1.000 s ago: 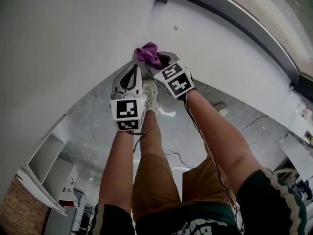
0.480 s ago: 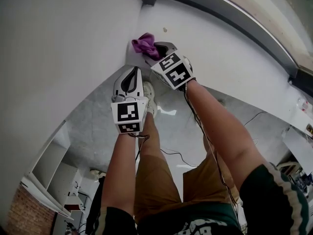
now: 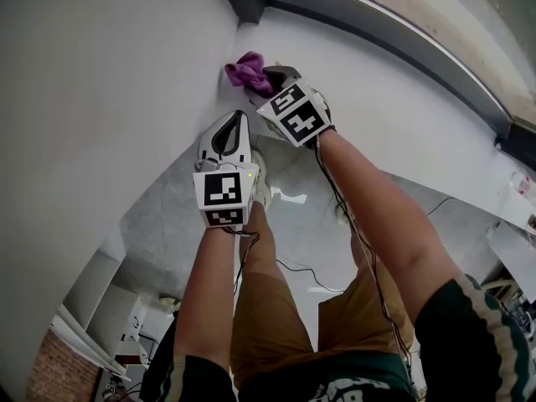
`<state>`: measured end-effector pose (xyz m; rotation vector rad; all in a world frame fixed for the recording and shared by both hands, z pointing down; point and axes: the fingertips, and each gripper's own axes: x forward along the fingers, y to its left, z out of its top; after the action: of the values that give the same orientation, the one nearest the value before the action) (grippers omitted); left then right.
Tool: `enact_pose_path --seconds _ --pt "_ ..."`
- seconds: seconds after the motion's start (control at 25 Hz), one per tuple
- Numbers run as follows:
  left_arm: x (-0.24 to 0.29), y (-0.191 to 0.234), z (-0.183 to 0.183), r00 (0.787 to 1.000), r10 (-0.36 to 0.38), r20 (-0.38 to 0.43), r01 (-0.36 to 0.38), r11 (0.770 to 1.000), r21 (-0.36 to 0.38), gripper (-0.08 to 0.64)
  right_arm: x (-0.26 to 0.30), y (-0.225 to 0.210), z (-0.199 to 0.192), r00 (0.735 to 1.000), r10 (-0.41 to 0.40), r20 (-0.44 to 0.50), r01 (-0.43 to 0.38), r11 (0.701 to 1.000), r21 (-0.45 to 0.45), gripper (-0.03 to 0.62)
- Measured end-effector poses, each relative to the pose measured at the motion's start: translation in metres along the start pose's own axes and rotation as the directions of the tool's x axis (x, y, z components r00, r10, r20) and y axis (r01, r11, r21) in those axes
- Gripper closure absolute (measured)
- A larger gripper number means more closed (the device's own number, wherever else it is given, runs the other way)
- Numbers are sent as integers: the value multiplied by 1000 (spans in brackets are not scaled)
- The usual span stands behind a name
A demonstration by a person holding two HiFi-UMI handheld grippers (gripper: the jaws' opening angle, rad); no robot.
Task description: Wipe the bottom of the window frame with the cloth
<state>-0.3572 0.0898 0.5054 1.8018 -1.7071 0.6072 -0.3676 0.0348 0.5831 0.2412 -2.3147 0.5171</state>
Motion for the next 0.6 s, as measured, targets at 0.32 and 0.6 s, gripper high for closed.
enact_pose_path --seconds 0.32,0.6 --pt "13 11 20 1000 14 -4 -14 1000 7 555 4 -21 18 1000 -21 21 21 1000 11 428" --pt "32 8 39 1000 -9 0 9 1000 13 555 3 -55 33 996 -91 24 90 995 43 428"
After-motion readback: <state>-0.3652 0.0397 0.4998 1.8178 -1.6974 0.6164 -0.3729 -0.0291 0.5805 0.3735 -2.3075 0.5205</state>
